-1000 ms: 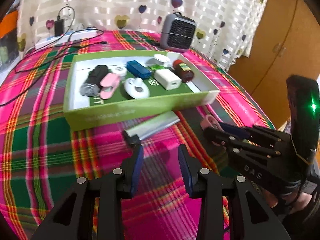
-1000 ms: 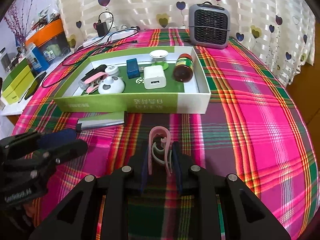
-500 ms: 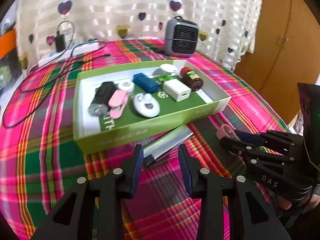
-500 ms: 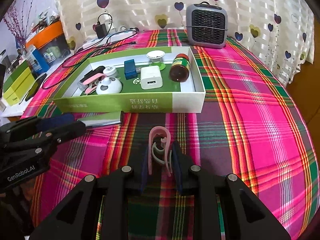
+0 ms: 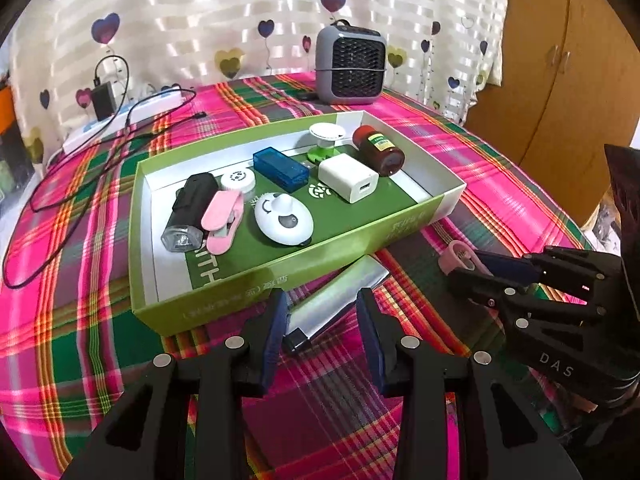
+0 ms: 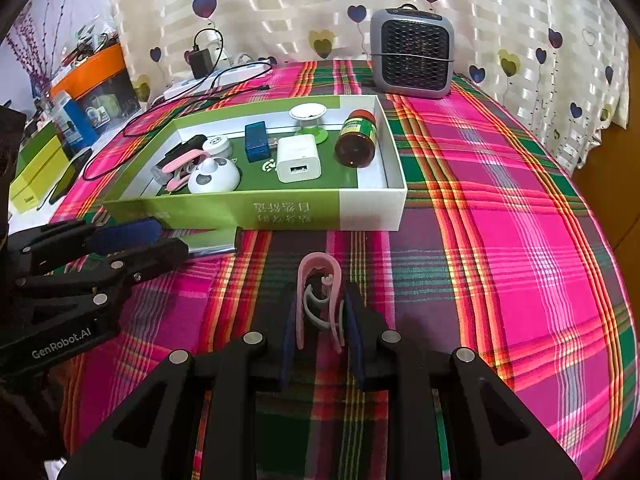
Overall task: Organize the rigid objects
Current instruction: 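Grasp the silver metal stick with the left tool while the right tool holds the pink hook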
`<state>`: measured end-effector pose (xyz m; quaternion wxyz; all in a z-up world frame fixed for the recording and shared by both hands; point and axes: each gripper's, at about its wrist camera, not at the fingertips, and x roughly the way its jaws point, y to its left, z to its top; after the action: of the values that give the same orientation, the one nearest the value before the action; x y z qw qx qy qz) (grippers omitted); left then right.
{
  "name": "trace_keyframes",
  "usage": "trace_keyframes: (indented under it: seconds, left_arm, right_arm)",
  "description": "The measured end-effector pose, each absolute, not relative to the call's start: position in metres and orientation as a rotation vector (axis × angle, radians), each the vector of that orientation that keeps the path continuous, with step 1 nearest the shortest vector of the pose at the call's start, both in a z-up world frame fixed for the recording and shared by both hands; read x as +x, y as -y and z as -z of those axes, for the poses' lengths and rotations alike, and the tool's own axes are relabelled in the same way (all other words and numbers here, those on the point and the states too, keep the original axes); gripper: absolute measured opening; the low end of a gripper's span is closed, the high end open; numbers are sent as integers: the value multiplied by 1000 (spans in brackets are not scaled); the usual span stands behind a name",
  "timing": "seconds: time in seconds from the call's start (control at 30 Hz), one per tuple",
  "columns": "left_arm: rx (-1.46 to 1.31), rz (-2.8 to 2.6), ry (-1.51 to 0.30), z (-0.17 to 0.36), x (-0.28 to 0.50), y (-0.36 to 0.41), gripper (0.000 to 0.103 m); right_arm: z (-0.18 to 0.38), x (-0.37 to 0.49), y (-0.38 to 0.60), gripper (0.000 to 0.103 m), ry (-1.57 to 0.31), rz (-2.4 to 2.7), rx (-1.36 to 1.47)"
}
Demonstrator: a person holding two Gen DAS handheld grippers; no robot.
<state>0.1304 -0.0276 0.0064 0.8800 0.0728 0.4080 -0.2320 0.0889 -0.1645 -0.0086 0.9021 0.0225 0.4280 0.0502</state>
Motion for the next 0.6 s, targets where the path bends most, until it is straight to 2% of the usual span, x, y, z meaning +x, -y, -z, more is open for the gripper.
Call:
trace_keyframes:
  seconds: [0.6]
  left_arm:
    - [185, 562, -906, -2, 121, 42, 35]
  right_arm:
    - [8, 91, 166, 24, -884, -112, 59]
